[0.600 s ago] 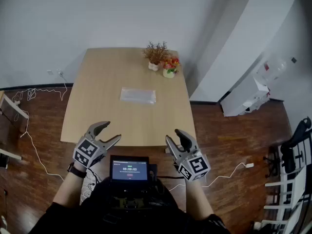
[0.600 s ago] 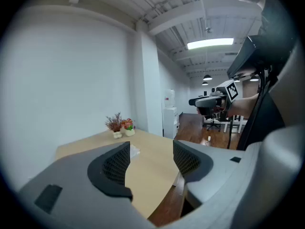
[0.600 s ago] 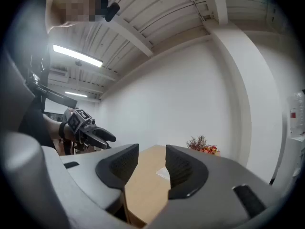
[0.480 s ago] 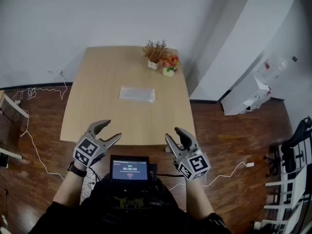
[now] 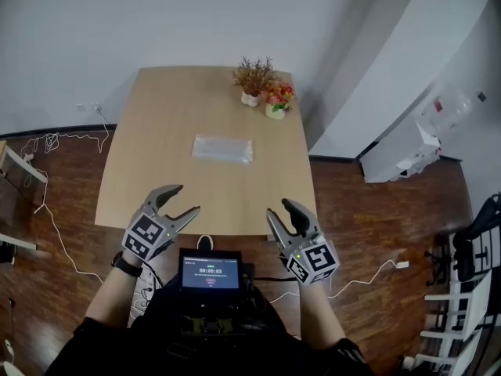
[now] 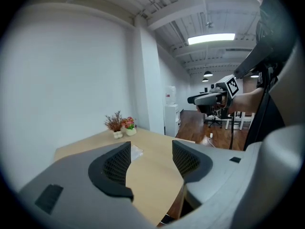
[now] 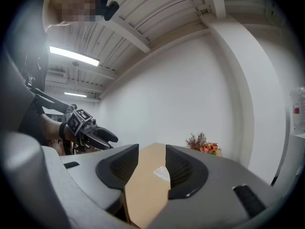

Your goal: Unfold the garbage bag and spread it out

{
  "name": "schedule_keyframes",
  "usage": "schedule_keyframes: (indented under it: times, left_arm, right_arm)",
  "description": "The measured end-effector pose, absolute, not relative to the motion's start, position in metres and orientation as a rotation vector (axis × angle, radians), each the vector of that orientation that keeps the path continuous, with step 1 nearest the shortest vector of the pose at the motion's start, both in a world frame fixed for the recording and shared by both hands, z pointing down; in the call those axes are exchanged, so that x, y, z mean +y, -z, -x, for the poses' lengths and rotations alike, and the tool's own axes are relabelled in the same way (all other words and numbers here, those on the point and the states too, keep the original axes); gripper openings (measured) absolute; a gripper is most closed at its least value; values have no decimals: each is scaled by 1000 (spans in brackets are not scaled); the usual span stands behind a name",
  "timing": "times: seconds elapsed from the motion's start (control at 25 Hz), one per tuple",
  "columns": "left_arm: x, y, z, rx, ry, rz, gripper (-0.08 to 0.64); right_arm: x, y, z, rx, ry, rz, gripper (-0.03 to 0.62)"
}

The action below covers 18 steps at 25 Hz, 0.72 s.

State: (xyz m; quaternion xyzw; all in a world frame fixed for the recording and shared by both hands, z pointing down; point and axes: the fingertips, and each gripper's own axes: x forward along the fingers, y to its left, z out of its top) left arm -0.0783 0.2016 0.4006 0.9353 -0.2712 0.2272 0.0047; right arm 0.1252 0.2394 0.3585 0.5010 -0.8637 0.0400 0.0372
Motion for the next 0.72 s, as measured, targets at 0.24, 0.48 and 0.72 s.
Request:
schedule_keyframes:
  times: [0.24, 0.48, 0.72]
  left_arm:
    - [142, -419, 64, -777, -722, -2939, 276]
    - [75, -443, 47, -677, -792, -2996, 267]
    - [16, -470, 30, -553, -758, -3003, 267]
  right_arm:
    - [187, -363, -122, -2615, -125, -1542, 202]
    - [120, -364, -122, -2563, -122, -1598, 202]
    - [60, -369, -124, -2503, -115, -1662, 202]
